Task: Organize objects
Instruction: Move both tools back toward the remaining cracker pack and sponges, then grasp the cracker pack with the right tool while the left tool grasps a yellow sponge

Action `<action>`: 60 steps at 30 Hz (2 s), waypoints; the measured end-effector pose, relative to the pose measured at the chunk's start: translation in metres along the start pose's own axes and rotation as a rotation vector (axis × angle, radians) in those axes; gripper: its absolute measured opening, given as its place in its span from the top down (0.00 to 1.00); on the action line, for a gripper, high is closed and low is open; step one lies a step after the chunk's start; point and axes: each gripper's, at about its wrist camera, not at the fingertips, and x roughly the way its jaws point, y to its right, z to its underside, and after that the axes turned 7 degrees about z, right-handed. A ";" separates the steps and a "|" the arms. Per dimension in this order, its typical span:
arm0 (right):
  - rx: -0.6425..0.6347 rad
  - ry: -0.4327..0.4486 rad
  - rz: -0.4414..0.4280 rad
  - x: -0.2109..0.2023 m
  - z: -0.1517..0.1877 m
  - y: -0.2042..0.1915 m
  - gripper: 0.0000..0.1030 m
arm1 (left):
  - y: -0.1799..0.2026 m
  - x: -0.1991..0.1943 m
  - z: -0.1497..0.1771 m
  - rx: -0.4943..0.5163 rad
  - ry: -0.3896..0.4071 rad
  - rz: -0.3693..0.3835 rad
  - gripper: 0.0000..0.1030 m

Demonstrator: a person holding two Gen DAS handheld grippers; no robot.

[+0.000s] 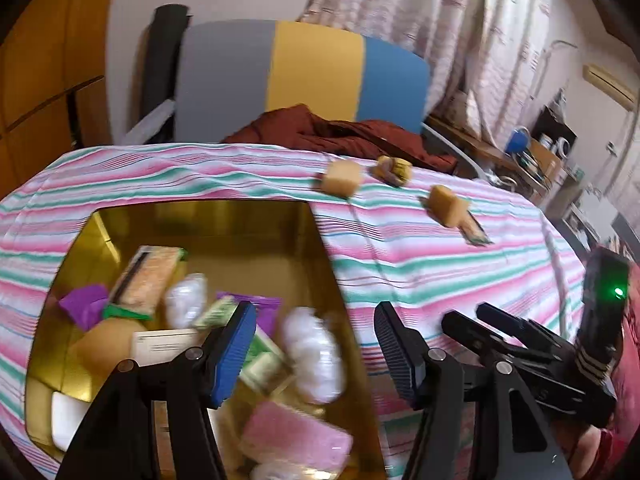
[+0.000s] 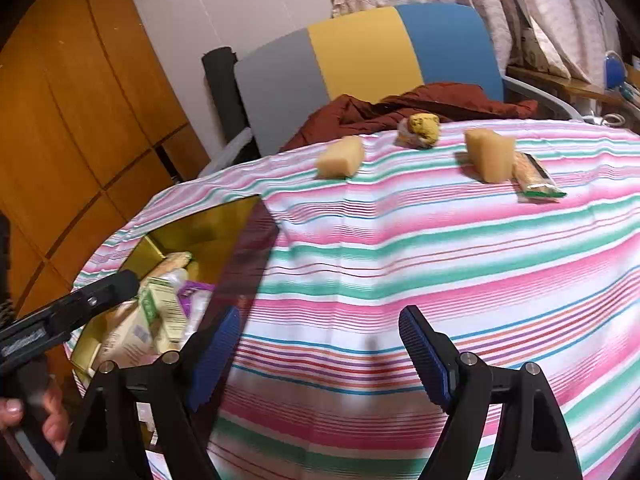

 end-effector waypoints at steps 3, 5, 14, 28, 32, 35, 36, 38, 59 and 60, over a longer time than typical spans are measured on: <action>0.010 -0.004 0.028 0.003 -0.001 0.014 0.20 | 0.017 0.006 -0.001 0.035 -0.012 0.027 0.40; 0.019 -0.003 0.054 0.005 -0.003 0.025 0.20 | 0.029 0.012 0.000 0.057 -0.027 0.046 0.39; 0.071 0.015 0.182 0.008 -0.015 0.084 0.20 | 0.079 0.046 0.013 0.101 -0.098 0.122 0.39; 0.126 0.021 0.332 0.034 -0.060 0.170 0.17 | 0.109 0.093 0.032 0.124 -0.230 0.124 0.39; 0.113 0.029 0.364 0.055 -0.089 0.183 0.17 | 0.113 0.099 0.034 0.129 -0.251 0.118 0.39; 0.109 0.019 0.377 0.075 -0.107 0.191 0.17 | 0.115 0.101 0.035 0.139 -0.262 0.114 0.39; 0.101 0.009 0.384 0.084 -0.113 0.193 0.17 | 0.115 0.102 0.034 0.142 -0.264 0.113 0.39; 0.086 -0.024 0.397 0.101 -0.123 0.198 0.17 | 0.115 0.104 0.033 0.147 -0.267 0.111 0.38; 0.067 -0.038 0.470 0.123 -0.124 0.201 0.52 | 0.129 0.150 0.003 0.153 -0.257 0.114 0.38; 0.080 -0.032 0.481 0.121 -0.124 0.203 0.52 | 0.129 0.153 0.002 0.153 -0.259 0.114 0.38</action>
